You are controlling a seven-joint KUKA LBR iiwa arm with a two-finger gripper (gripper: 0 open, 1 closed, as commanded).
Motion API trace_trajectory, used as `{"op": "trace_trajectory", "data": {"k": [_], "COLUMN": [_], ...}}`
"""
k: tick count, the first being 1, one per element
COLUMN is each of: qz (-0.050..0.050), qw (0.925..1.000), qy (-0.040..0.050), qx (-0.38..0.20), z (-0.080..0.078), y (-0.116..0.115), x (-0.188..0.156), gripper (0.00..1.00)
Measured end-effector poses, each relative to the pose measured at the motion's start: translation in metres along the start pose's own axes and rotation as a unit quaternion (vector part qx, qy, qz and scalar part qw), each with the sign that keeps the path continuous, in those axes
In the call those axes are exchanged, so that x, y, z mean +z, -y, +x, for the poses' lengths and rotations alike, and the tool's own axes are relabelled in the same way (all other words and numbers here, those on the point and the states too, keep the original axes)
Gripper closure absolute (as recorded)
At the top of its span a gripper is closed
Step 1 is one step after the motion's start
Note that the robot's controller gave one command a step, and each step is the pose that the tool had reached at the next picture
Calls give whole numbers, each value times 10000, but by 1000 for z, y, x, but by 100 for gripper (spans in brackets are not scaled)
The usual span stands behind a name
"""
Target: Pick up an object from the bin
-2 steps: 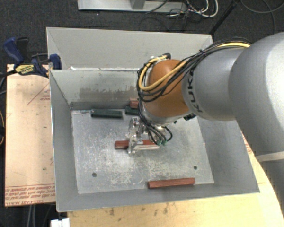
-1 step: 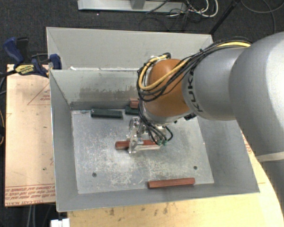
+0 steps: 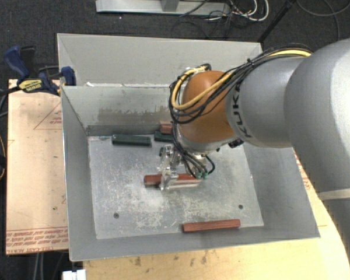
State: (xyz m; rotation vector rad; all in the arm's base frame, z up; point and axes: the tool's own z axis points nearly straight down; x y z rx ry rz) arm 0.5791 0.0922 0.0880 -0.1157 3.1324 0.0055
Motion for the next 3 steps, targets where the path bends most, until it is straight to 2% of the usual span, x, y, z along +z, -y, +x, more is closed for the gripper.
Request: {"op": "trace_trajectory", "data": {"k": [1, 3], "qz": [7, 9], "qw": [10000, 10000], "qy": [-31, -27], "qx": [-1, 1], "z": [1, 0], "y": [-1, 0], "x": [-10, -34], "gripper": [100, 100]}}
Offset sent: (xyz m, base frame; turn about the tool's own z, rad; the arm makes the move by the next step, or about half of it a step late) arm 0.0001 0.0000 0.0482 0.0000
